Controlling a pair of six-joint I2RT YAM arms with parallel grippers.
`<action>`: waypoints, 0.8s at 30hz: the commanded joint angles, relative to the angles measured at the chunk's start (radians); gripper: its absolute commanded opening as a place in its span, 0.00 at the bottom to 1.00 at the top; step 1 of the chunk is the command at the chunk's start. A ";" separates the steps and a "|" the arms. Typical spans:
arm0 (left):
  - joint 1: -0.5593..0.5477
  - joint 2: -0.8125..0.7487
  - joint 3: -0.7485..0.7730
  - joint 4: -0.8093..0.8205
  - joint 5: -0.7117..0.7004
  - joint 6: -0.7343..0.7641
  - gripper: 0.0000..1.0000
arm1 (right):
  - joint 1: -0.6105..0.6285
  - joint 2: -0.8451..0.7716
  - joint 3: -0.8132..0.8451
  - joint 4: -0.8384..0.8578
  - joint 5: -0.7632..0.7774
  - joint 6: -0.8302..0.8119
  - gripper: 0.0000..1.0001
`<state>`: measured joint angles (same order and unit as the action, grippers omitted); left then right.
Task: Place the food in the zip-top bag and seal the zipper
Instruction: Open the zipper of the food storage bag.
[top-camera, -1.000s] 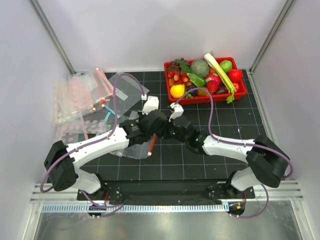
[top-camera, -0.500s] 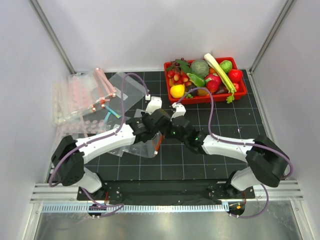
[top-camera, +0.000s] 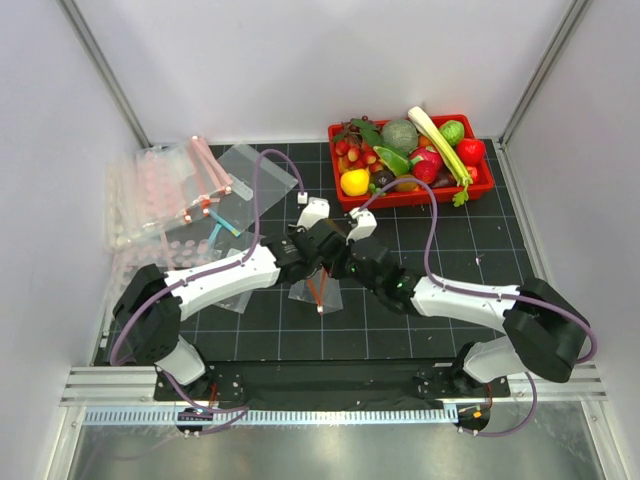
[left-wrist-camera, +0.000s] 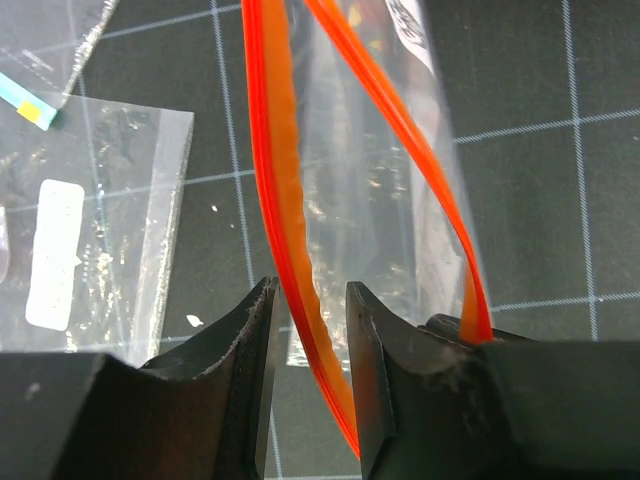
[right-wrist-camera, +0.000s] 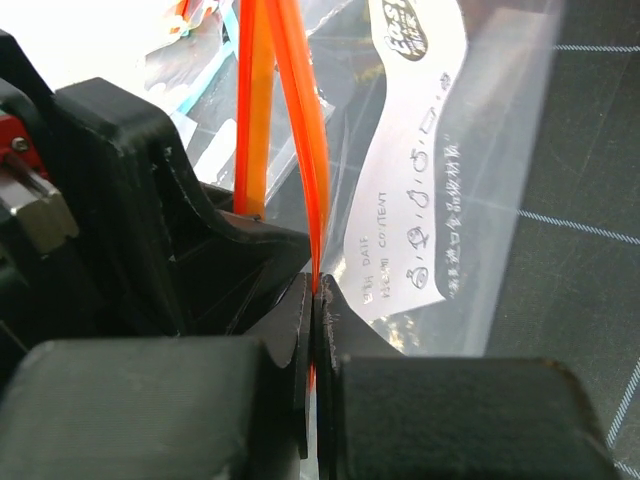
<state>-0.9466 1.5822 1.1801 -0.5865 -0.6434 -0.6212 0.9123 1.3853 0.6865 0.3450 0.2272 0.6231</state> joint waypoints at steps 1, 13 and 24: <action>0.002 -0.024 0.018 0.030 0.028 -0.006 0.36 | 0.003 -0.037 -0.011 0.075 0.037 -0.003 0.01; 0.003 -0.056 -0.020 0.102 0.079 0.003 0.10 | 0.003 -0.069 -0.070 0.155 0.060 0.038 0.01; 0.000 -0.064 0.121 -0.266 -0.300 -0.014 0.00 | -0.035 0.020 0.042 -0.118 0.294 0.061 0.10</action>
<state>-0.9478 1.5600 1.2346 -0.7254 -0.7887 -0.6216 0.8989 1.3762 0.6842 0.2691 0.4286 0.6651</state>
